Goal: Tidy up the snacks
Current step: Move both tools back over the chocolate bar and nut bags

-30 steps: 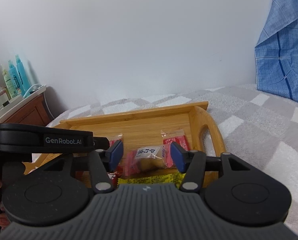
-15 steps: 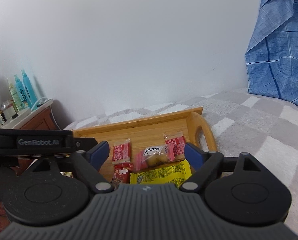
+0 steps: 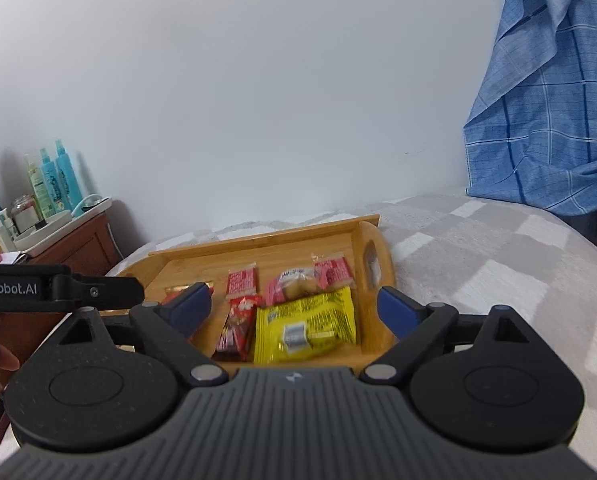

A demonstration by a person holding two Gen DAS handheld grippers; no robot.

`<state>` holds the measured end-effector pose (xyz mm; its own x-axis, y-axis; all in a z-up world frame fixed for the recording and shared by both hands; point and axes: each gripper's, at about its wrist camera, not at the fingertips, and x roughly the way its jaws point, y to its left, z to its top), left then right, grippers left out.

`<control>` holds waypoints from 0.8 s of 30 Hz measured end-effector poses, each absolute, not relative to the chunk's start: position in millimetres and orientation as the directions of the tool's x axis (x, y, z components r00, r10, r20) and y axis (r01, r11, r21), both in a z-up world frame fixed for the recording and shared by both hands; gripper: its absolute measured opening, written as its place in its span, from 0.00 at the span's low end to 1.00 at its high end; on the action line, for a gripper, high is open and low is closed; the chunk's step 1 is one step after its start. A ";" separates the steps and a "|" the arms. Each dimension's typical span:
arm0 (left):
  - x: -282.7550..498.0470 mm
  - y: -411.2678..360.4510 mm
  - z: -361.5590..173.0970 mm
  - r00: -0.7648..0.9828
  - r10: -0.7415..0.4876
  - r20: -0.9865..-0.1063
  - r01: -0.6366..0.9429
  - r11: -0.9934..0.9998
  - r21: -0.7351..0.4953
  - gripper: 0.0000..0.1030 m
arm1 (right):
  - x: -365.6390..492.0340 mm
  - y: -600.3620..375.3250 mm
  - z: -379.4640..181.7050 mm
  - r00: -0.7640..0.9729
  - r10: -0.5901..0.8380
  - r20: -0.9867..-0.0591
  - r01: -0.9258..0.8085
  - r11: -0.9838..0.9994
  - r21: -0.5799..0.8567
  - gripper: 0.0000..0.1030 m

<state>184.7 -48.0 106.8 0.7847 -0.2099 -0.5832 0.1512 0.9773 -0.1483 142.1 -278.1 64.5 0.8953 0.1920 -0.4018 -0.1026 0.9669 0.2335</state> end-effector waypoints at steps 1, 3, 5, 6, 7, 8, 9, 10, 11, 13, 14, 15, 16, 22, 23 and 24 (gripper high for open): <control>178.2 -47.4 105.0 0.784 -0.208 -0.585 0.155 0.978 -0.140 0.90 | 133.4 -278.9 61.6 0.903 0.188 -0.386 -0.106 0.969 0.224 0.95; 164.6 -46.0 100.5 0.786 -0.208 -0.582 0.162 0.978 -0.132 0.90 | 113.6 -280.9 54.0 0.921 0.160 -0.355 -0.094 0.976 0.195 0.99; 150.8 -45.0 94.9 0.791 -0.209 -0.575 0.167 0.978 -0.126 0.90 | 97.1 -282.9 47.5 0.929 0.138 -0.343 -0.083 0.982 0.169 0.99; 144.8 -45.1 91.7 0.790 -0.211 -0.575 0.172 0.978 -0.121 0.91 | 89.8 -284.0 44.9 0.931 0.131 -0.341 -0.082 0.985 0.154 0.99; 138.7 -45.7 88.5 0.790 -0.209 -0.577 0.177 0.978 -0.112 0.91 | 82.3 -284.5 43.0 0.933 0.122 -0.340 -0.079 0.987 0.140 0.99; 133.6 -46.2 85.4 0.790 -0.203 -0.578 0.178 0.979 -0.101 0.91 | 75.7 -284.8 41.4 0.934 0.116 -0.339 -0.078 0.989 0.125 0.99; 128.2 -46.6 82.4 0.793 -0.200 -0.576 0.177 0.979 -0.096 0.91 | 70.1 -284.5 39.8 0.934 0.110 -0.339 -0.076 0.991 0.113 1.00; 122.6 -46.5 79.2 0.795 -0.200 -0.573 0.177 0.979 -0.097 0.91 | 65.7 -284.4 38.2 0.934 0.104 -0.342 -0.072 0.992 0.105 1.00; 117.5 -46.5 76.3 0.795 -0.201 -0.572 0.176 0.979 -0.099 0.91 | 62.5 -284.1 36.8 0.933 0.100 -0.347 -0.068 0.992 0.102 1.00; 109.6 -47.6 71.6 0.794 -0.201 -0.574 0.178 0.979 -0.097 0.91 | 57.8 -282.5 32.4 0.928 0.086 -0.363 -0.054 0.994 0.098 1.00; 105.4 -48.4 69.4 0.796 -0.196 -0.573 0.174 0.980 -0.093 0.91 | 55.6 -280.9 30.1 0.924 0.075 -0.374 -0.043 0.995 0.093 1.00; 102.3 -48.7 67.6 0.798 -0.190 -0.572 0.171 0.981 -0.089 0.91 | 53.1 -279.1 27.5 0.920 0.066 -0.386 -0.035 0.996 0.087 1.00; 97.5 -49.4 65.5 0.801 -0.185 -0.569 0.167 0.982 -0.084 0.91 | 51.6 -277.3 25.0 0.915 0.058 -0.400 -0.028 0.996 0.080 1.00; 78.4 -49.2 47.8 0.805 -0.162 -0.570 0.141 0.987 -0.081 0.91 | 45.8 -269.5 13.4 0.898 0.040 -0.437 -0.022 0.999 0.047 1.00; 77.4 -48.6 44.3 0.808 -0.151 -0.569 0.133 0.988 -0.074 0.91 | 46.8 -269.0 11.8 0.898 0.033 -0.439 -0.017 0.999 0.042 1.00; 75.3 -47.8 40.9 0.810 -0.146 -0.568 0.131 0.989 -0.067 0.91 | 49.1 -269.1 10.2 0.896 0.023 -0.443 -0.007 0.999 0.039 1.00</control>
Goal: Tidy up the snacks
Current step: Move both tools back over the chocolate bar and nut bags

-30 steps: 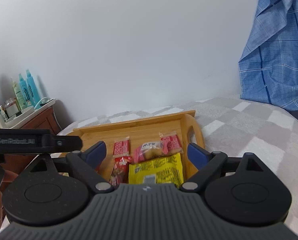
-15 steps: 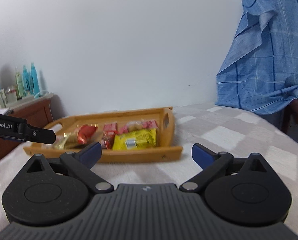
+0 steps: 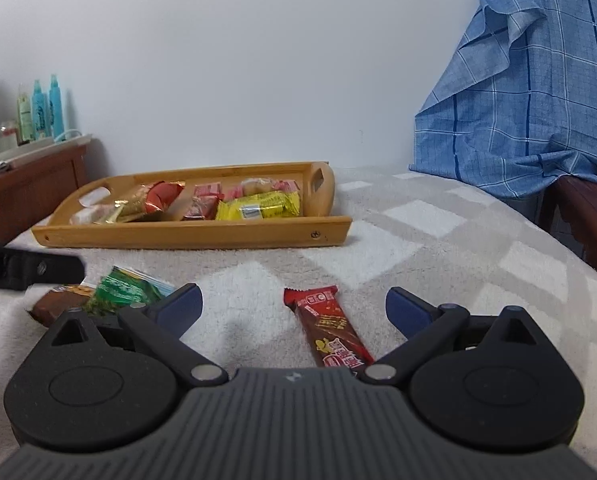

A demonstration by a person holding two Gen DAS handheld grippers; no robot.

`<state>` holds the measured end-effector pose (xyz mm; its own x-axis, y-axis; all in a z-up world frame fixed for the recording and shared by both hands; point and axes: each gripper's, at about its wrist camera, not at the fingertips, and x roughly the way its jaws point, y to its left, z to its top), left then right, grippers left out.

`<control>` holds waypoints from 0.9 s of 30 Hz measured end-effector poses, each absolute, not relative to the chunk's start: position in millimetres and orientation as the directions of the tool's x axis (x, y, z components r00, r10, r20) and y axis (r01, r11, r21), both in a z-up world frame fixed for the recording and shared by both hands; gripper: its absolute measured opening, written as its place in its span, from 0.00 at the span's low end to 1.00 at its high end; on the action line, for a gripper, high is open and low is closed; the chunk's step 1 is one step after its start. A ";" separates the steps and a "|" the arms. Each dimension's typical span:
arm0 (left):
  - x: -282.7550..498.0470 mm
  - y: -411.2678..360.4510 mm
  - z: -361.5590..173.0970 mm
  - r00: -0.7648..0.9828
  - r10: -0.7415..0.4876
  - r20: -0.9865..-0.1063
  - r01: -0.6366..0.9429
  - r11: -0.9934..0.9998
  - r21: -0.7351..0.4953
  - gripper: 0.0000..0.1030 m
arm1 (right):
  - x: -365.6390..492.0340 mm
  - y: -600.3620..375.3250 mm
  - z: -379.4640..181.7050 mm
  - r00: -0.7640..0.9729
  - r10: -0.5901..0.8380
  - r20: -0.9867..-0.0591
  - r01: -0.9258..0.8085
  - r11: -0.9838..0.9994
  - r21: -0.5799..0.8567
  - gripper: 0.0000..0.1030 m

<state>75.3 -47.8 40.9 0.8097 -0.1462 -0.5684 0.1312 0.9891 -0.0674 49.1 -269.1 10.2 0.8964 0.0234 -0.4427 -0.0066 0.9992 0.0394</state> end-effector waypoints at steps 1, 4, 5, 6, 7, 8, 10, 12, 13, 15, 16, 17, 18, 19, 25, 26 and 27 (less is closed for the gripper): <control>73.9 -47.3 37.7 0.810 -0.140 -0.569 0.129 0.990 -0.060 0.91 | 50.6 -269.8 8.3 0.894 0.010 -0.449 0.009 0.999 0.041 1.00; 72.4 -44.9 30.2 0.801 -0.132 -0.584 0.126 0.991 -0.052 0.83 | 55.8 -276.4 1.0 0.876 -0.014 -0.481 0.055 0.996 0.070 1.00; 72.5 -44.8 28.4 0.797 -0.135 -0.589 0.130 0.990 -0.051 0.80 | 57.2 -279.0 -1.3 0.871 -0.017 -0.491 0.066 0.994 0.083 1.00; 72.8 -44.6 26.6 0.793 -0.133 -0.595 0.129 0.990 -0.050 0.77 | 58.5 -281.2 -3.3 0.866 -0.017 -0.500 0.074 0.993 0.093 1.00; 72.6 -44.0 24.9 0.790 -0.131 -0.599 0.126 0.991 -0.050 0.76 | 59.3 -282.4 -4.7 0.863 -0.019 -0.505 0.078 0.992 0.097 1.00; 72.3 -43.1 23.7 0.788 -0.131 -0.602 0.125 0.991 -0.052 0.72 | 59.6 -283.0 -5.1 0.863 -0.019 -0.504 0.080 0.992 0.098 1.00; 71.4 -41.8 22.1 0.785 -0.134 -0.605 0.127 0.990 -0.054 0.68 | 59.1 -282.7 -6.0 0.863 -0.020 -0.505 0.078 0.993 0.094 1.00; 70.9 -41.5 20.8 0.782 -0.136 -0.608 0.130 0.990 -0.054 0.65 | 60.3 -280.4 -7.2 0.858 -0.024 -0.513 0.075 0.994 0.079 1.00; 70.9 -41.7 20.4 0.782 -0.136 -0.608 0.132 0.990 -0.052 0.65 | 61.8 -278.8 -7.6 0.854 -0.029 -0.519 0.074 0.995 0.065 1.00; 70.5 -42.7 20.4 0.784 -0.134 -0.606 0.134 0.990 -0.045 0.65 | 64.2 -273.5 -9.0 0.847 -0.039 -0.531 0.064 0.998 0.029 1.00; 70.8 -43.5 20.6 0.785 -0.132 -0.606 0.134 0.990 -0.043 0.65 | 64.8 -272.1 -9.3 0.845 -0.038 -0.534 0.058 0.998 0.021 1.00; 71.0 -43.8 20.4 0.785 -0.131 -0.605 0.132 0.990 -0.042 0.65 | 65.2 -271.8 -9.5 0.843 -0.034 -0.536 0.053 0.998 0.021 1.00; 71.3 -44.1 20.3 0.786 -0.129 -0.605 0.130 0.991 -0.043 0.65 | 65.6 -272.4 -9.8 0.843 -0.029 -0.538 0.050 0.998 0.025 1.00; 71.8 -44.2 20.0 0.786 -0.128 -0.605 0.127 0.991 -0.044 0.65 | 65.9 -273.0 -9.9 0.842 -0.024 -0.539 0.047 0.998 0.029 1.00; 72.9 -41.5 20.6 0.782 -0.122 -0.611 0.105 0.992 -0.064 0.64 | 67.1 -273.9 -9.9 0.841 -0.015 -0.540 0.035 0.999 0.027 1.00; 72.6 -40.8 20.9 0.783 -0.119 -0.611 0.100 0.993 -0.065 0.63 | 66.9 -273.5 -9.9 0.841 -0.015 -0.540 0.034 0.999 0.026 1.00; 72.4 -40.1 21.1 0.783 -0.117 -0.611 0.097 0.993 -0.066 0.62 | 67.0 -273.2 -9.8 0.841 -0.015 -0.540 0.034 0.999 0.025 1.00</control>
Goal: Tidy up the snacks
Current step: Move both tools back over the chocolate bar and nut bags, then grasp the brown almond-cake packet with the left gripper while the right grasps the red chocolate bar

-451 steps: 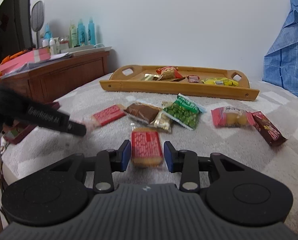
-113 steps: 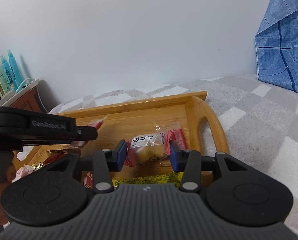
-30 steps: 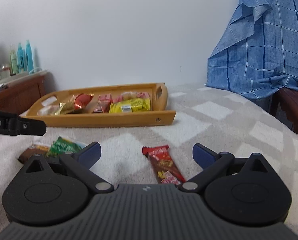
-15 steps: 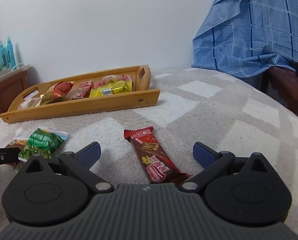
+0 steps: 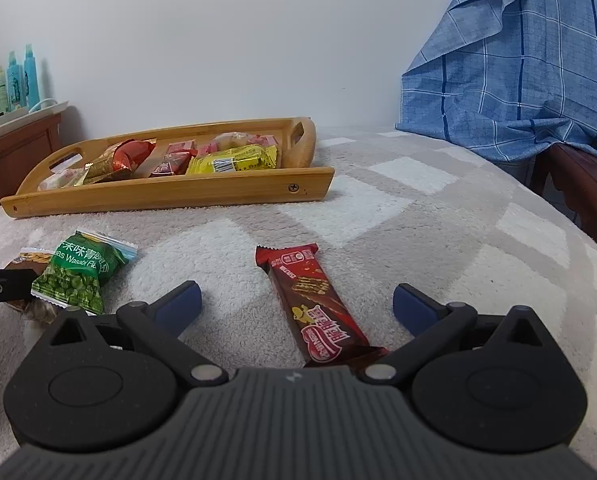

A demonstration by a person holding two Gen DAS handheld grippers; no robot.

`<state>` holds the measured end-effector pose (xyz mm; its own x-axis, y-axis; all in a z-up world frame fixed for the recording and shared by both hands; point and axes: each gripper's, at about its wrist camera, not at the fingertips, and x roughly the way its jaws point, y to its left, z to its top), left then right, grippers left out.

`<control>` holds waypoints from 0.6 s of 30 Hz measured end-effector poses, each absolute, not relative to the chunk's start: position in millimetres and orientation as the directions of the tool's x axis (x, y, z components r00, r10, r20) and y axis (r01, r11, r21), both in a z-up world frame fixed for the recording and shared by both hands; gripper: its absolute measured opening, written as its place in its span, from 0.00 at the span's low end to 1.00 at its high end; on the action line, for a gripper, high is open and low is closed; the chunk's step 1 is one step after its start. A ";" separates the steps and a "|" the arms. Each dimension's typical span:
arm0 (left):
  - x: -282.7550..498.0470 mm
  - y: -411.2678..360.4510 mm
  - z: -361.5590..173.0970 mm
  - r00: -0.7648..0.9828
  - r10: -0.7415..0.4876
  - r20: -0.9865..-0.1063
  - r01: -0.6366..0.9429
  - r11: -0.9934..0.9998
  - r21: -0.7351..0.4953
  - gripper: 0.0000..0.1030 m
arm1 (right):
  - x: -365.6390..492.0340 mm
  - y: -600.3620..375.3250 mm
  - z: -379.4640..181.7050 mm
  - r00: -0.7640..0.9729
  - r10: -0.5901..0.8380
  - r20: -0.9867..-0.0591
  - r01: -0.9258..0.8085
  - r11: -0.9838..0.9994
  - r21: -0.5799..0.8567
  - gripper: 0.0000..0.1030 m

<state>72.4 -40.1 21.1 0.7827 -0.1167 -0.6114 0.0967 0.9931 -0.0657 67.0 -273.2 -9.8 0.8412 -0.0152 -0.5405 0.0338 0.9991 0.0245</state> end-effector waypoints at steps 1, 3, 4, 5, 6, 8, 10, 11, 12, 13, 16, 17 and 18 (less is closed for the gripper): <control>72.5 -39.8 20.8 0.782 -0.115 -0.612 0.096 0.993 -0.064 0.62 | 67.2 -273.1 -9.9 0.842 -0.017 -0.540 0.034 0.999 0.023 1.00; 73.3 -40.3 19.9 0.780 -0.112 -0.616 0.097 0.994 -0.058 0.61 | 67.4 -272.8 -10.0 0.842 -0.018 -0.539 0.036 0.999 0.021 1.00; 74.0 -41.0 19.6 0.779 -0.113 -0.617 0.100 0.993 -0.057 0.61 | 67.2 -272.5 -10.1 0.842 -0.020 -0.538 0.036 0.999 0.020 1.00; 74.3 -41.7 19.5 0.778 -0.114 -0.617 0.102 0.993 -0.055 0.60 | 66.9 -272.3 -10.0 0.843 -0.020 -0.538 0.036 0.999 0.019 1.00; 74.5 -42.5 19.5 0.779 -0.113 -0.616 0.102 0.993 -0.053 0.59 | 66.7 -272.6 -10.0 0.843 -0.019 -0.537 0.036 0.999 0.021 1.00; 75.7 -44.0 19.7 0.782 -0.107 -0.614 0.100 0.994 -0.046 0.59 | 66.7 -272.7 -10.1 0.844 -0.020 -0.536 0.035 0.999 0.019 1.00; 75.9 -44.6 20.4 0.788 -0.102 -0.608 0.098 0.994 -0.040 0.59 | 66.9 -273.0 -10.1 0.844 -0.018 -0.536 0.035 0.999 0.021 1.00; 76.3 -44.9 20.2 0.789 -0.101 -0.606 0.100 0.994 -0.037 0.58 | 66.6 -273.5 -9.9 0.845 -0.017 -0.535 0.034 0.999 0.022 1.00; 76.9 -45.3 19.6 0.789 -0.101 -0.606 0.103 0.994 -0.032 0.58 | 66.6 -273.4 -9.9 0.845 -0.018 -0.535 0.034 0.999 0.021 1.00; 78.0 -45.9 18.3 0.787 -0.102 -0.608 0.108 0.994 -0.028 0.58 | 66.6 -273.6 -9.8 0.845 -0.018 -0.535 0.035 0.999 0.020 1.00; 80.7 -46.6 15.5 0.782 -0.102 -0.615 0.109 0.994 -0.026 0.59 | 66.3 -272.2 -10.0 0.844 -0.027 -0.536 0.037 0.999 0.008 1.00; 81.1 -46.8 15.0 0.782 -0.102 -0.615 0.109 0.994 -0.027 0.57 | 66.3 -271.5 -10.2 0.844 -0.030 -0.535 0.037 0.999 0.002 1.00; 81.6 -47.3 14.6 0.782 -0.103 -0.615 0.108 0.994 -0.029 0.56 | 66.6 -271.6 -10.4 0.843 -0.030 -0.536 0.038 0.999 0.002 1.00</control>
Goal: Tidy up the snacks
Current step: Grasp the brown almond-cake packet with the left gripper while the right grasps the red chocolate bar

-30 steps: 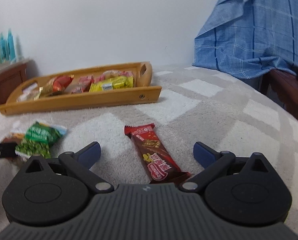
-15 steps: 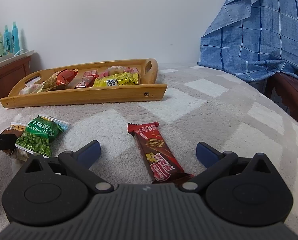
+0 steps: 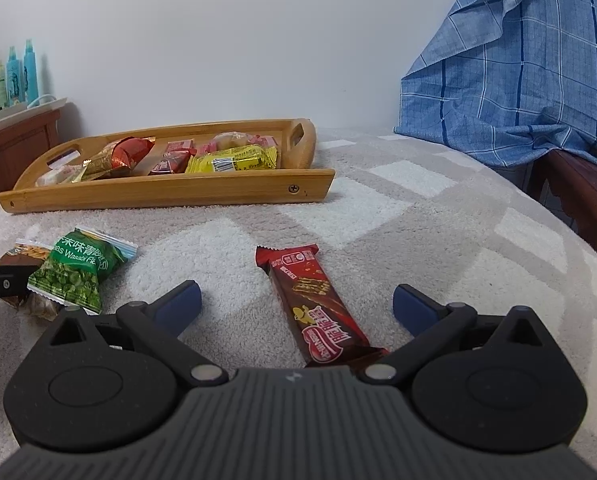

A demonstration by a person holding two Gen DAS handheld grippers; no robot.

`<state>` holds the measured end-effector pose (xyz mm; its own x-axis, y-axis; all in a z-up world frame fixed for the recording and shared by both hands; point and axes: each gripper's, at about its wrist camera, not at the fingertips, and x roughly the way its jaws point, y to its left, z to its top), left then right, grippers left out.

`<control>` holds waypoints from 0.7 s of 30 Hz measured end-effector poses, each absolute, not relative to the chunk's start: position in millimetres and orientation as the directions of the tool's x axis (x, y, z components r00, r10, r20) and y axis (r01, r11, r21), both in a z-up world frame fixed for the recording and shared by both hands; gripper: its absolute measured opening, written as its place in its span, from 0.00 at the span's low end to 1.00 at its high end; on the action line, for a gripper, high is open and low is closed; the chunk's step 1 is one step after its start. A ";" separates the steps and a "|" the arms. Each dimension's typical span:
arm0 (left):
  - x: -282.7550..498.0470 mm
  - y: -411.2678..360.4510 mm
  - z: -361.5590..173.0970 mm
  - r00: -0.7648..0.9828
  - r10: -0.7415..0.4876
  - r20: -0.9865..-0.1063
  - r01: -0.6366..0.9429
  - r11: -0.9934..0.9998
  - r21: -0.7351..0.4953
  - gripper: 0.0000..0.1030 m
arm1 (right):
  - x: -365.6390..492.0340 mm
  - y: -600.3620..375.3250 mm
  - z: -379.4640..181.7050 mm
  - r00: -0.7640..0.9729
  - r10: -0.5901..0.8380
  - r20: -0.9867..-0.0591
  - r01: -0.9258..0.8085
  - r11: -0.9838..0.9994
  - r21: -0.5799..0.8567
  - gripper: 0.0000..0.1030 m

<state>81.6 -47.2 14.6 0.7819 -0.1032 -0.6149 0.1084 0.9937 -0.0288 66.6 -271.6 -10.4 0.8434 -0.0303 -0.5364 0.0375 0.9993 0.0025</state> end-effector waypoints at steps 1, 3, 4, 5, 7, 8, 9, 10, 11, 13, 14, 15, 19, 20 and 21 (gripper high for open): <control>81.9 -47.7 14.5 0.782 -0.105 -0.614 0.110 0.994 -0.030 0.54 | 67.3 -271.6 -10.3 0.842 -0.028 -0.538 0.037 0.999 0.006 1.00; 82.0 -48.0 14.6 0.782 -0.109 -0.613 0.111 0.993 -0.034 0.47 | 68.1 -271.6 -10.0 0.840 -0.029 -0.542 0.038 0.999 0.005 1.00; 82.3 -48.2 14.7 0.782 -0.112 -0.613 0.113 0.993 -0.038 0.45 | 68.6 -271.0 -9.8 0.838 -0.031 -0.544 0.038 0.999 0.001 1.00; 82.3 -48.4 14.8 0.781 -0.114 -0.614 0.113 0.993 -0.041 0.45 | 69.3 -270.6 -9.5 0.837 -0.033 -0.547 0.039 0.999 -0.001 1.00; 82.5 -48.4 15.0 0.780 -0.114 -0.616 0.109 0.993 -0.045 0.44 | 70.5 -269.9 -9.3 0.835 -0.037 -0.549 0.042 0.999 -0.004 1.00; 82.3 -47.9 15.2 0.779 -0.115 -0.616 0.108 0.993 -0.049 0.44 | 70.9 -269.4 -9.3 0.835 -0.040 -0.549 0.043 0.999 -0.007 1.00; 82.2 -47.3 15.6 0.779 -0.115 -0.616 0.104 0.993 -0.053 0.44 | 70.7 -269.1 -9.3 0.836 -0.041 -0.548 0.045 0.999 -0.007 1.00; 82.1 -46.6 15.9 0.778 -0.115 -0.617 0.101 0.993 -0.058 0.43 | 70.4 -269.3 -9.2 0.837 -0.041 -0.546 0.046 0.999 -0.005 1.00; 81.8 -46.0 16.4 0.778 -0.114 -0.618 0.097 0.993 -0.061 0.43 | 70.1 -269.3 -8.9 0.837 -0.041 -0.545 0.046 0.999 -0.003 1.00; 81.2 -45.0 17.3 0.777 -0.113 -0.620 0.093 0.994 -0.065 0.43 | 69.1 -268.7 -8.4 0.840 -0.043 -0.541 0.048 0.999 -0.005 0.99; 80.6 -44.9 17.8 0.776 -0.112 -0.621 0.090 0.994 -0.067 0.43 | 68.2 -268.1 -8.1 0.842 -0.043 -0.537 0.047 0.999 -0.006 0.95; 80.0 -44.8 18.2 0.776 -0.112 -0.621 0.089 0.994 -0.068 0.43 | 66.7 -267.6 -7.8 0.845 -0.045 -0.532 0.048 0.999 -0.009 0.91; 78.3 -44.7 20.2 0.773 -0.115 -0.623 0.090 0.993 -0.071 0.42 | 59.4 -259.3 -5.8 0.862 -0.027 -0.506 0.012 0.999 -0.033 0.71; 77.9 -44.7 20.7 0.774 -0.115 -0.623 0.091 0.993 -0.071 0.42 | 57.9 -256.2 -5.2 0.866 -0.025 -0.499 0.002 0.999 -0.047 0.64; 77.5 -44.7 21.2 0.774 -0.115 -0.623 0.090 0.993 -0.071 0.42 | 56.8 -253.5 -4.8 0.869 -0.021 -0.495 -0.009 0.998 -0.057 0.57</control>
<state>77.5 -44.7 21.2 0.7741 -0.1149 -0.6225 0.0903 0.9934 -0.0711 56.8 -253.5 -4.8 0.8687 -0.0208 -0.4948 -0.0088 0.9983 -0.0574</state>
